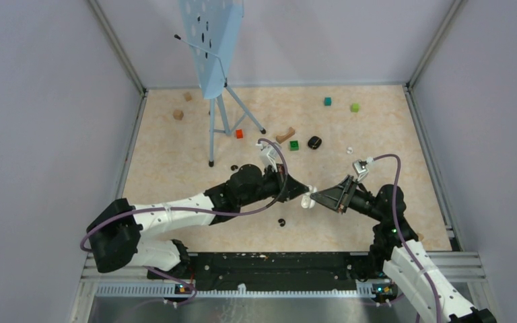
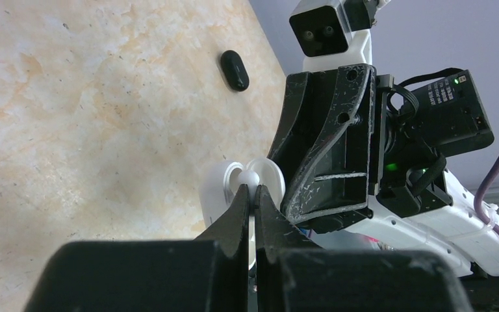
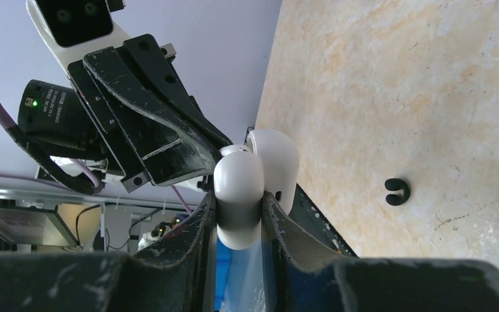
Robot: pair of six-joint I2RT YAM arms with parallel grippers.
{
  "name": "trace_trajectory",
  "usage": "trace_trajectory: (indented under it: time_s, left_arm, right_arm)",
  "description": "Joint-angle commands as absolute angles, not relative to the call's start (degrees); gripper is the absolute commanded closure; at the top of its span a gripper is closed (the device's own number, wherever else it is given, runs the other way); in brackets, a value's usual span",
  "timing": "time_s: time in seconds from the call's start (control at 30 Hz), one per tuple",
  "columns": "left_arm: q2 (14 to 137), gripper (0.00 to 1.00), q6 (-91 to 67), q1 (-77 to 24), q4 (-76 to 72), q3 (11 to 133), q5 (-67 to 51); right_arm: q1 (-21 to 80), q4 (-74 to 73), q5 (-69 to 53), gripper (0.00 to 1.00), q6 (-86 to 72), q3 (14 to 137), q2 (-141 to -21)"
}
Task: Insert the wireless bluetooth earbuds into the charging case
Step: Insert the left earbud into the left side groove of the charging case.
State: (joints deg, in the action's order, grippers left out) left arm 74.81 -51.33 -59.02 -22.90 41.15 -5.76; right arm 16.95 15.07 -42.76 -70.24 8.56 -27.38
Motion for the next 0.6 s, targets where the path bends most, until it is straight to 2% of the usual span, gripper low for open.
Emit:
trace_trajectory:
  time_s: [0.0,0.07,0.23,0.57]
  left_arm:
    - [75.8,1.00,-50.6,-60.3,-22.3,43.4,-3.8]
    - [75.8,0.99,-50.5,-60.4,-21.7,43.7,-3.3]
    - [75.3,0.77,-49.7,-60.8,-20.2,44.8,-2.4]
    - [74.0,0.79,-48.2,-61.5,-17.8,45.7,-0.6]
  right_arm:
    - [16.5,19.3,-42.9,1.00,-70.7,9.8,-26.9]
    - [16.4,19.2,-42.9,1.00,-70.7,9.7,-26.9]
    - [16.5,19.1,-42.7,1.00,-70.5,9.3,-26.9]
    - [16.5,18.7,-42.7,1.00,-70.5,9.2,-26.8]
